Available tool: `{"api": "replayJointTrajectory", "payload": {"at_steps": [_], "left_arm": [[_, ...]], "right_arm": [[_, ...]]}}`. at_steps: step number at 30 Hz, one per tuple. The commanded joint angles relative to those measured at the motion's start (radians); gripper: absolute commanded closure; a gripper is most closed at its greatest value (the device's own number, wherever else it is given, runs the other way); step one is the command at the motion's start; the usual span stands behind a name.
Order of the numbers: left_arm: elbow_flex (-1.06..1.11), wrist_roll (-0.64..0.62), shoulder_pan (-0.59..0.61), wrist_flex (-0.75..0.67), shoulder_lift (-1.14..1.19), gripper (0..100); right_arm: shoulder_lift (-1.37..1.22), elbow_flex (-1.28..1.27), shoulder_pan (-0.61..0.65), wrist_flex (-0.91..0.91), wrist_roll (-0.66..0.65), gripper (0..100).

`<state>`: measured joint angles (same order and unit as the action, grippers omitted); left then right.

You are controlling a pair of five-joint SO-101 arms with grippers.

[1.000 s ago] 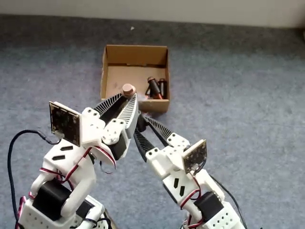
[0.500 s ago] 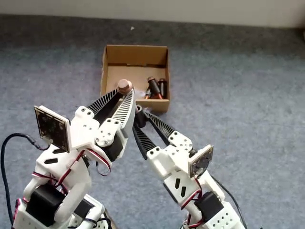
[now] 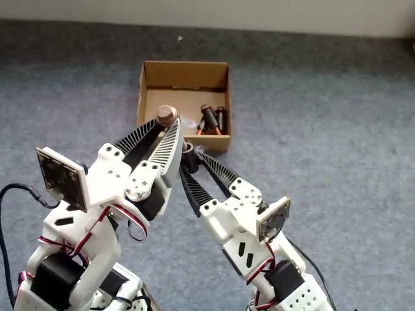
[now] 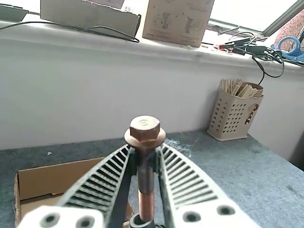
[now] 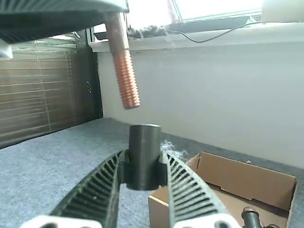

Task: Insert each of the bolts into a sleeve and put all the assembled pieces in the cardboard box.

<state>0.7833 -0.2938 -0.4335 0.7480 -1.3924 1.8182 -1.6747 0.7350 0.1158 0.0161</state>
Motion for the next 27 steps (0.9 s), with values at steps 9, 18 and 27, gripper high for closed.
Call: {"api": "replayJointTrajectory", "payload": {"at_steps": [9,18,27], "left_arm": [[-0.018,-0.005,-0.010,-0.023,-0.010,99],[-0.016,-0.005,-0.012,-0.021,-0.010,99],[0.058,0.000,-0.015,-0.011,-0.012,99]], "right_arm": [[0.018,-0.101,0.013,-0.111,-0.147,99.5],[0.018,-0.101,0.031,-0.111,-0.149,99.5],[0.018,-0.097,0.027,-0.119,-0.149,99.5]]}}
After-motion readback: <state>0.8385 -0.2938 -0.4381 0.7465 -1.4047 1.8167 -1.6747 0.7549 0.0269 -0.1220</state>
